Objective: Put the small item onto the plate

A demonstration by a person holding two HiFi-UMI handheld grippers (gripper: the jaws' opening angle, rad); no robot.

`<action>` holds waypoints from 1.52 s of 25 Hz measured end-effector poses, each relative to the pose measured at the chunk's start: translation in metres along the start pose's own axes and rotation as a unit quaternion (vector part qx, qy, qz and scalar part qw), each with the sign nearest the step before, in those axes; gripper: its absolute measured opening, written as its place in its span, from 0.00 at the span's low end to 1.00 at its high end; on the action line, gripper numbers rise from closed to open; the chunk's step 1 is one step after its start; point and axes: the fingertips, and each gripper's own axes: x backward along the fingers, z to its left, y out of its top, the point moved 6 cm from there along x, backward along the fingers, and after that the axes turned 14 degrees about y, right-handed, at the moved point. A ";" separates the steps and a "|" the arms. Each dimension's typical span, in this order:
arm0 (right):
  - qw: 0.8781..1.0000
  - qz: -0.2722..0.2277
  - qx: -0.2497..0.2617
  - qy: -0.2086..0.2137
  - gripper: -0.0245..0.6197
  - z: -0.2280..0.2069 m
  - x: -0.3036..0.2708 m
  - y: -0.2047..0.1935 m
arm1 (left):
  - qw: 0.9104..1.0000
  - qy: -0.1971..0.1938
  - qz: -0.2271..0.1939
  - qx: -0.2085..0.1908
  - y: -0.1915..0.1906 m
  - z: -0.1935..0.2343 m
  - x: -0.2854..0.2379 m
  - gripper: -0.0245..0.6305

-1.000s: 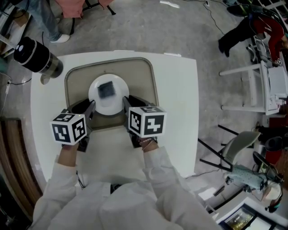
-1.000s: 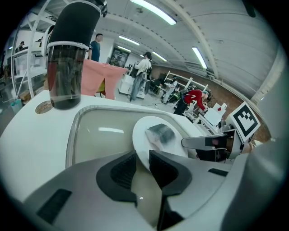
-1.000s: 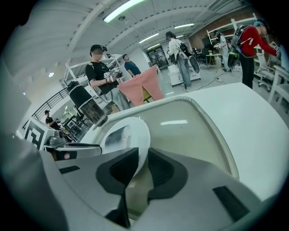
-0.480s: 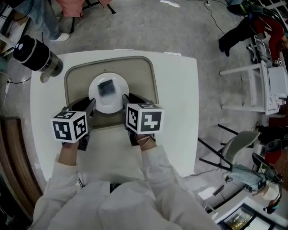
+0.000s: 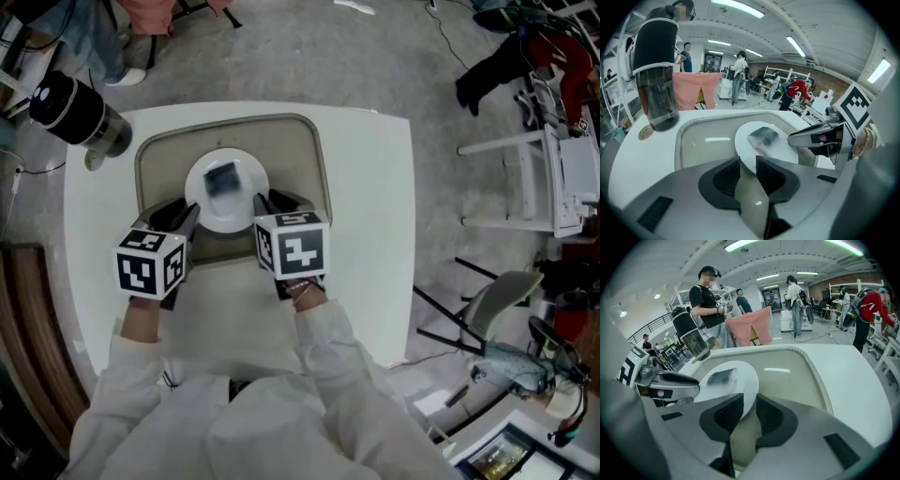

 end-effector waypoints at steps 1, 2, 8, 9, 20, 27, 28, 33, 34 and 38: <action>1.000 -0.002 0.001 0.000 0.15 0.000 0.000 0.000 | 1.000 0.001 -0.001 -0.001 0.000 0.000 0.000 0.17; 1.000 -0.003 0.003 -0.001 0.15 0.000 0.000 0.000 | 1.000 0.003 -0.002 -0.002 0.000 0.001 0.001 0.17; 1.000 -0.027 0.011 -0.003 0.15 0.002 0.016 -0.001 | 0.999 0.020 -0.030 0.010 0.005 0.007 0.017 0.17; 0.999 -0.037 0.005 0.002 0.15 0.002 0.021 -0.001 | 0.999 0.019 -0.039 0.011 0.006 0.007 0.021 0.17; 0.978 -0.175 0.027 0.106 0.08 0.042 0.096 -0.002 | 0.991 -0.031 -0.129 0.035 0.009 -0.018 0.090 0.11; 0.965 -0.215 0.067 0.134 0.06 0.079 0.155 -0.020 | 0.981 -0.036 -0.187 0.030 0.000 -0.050 0.152 0.06; 0.963 -0.218 0.070 0.140 0.06 0.084 0.163 -0.023 | 0.980 -0.037 -0.194 0.026 -0.003 -0.055 0.161 0.06; 0.958 -0.219 0.079 0.165 0.06 0.105 0.196 -0.051 | 0.974 -0.052 -0.218 0.019 -0.031 -0.080 0.202 0.05; 0.957 -0.221 0.080 0.169 0.06 0.109 0.202 -0.057 | 0.974 -0.056 -0.219 0.022 -0.038 -0.085 0.209 0.05; 0.945 -0.248 0.078 0.199 0.06 0.122 0.225 -0.076 | 0.973 -0.062 -0.223 0.024 -0.063 -0.105 0.230 0.05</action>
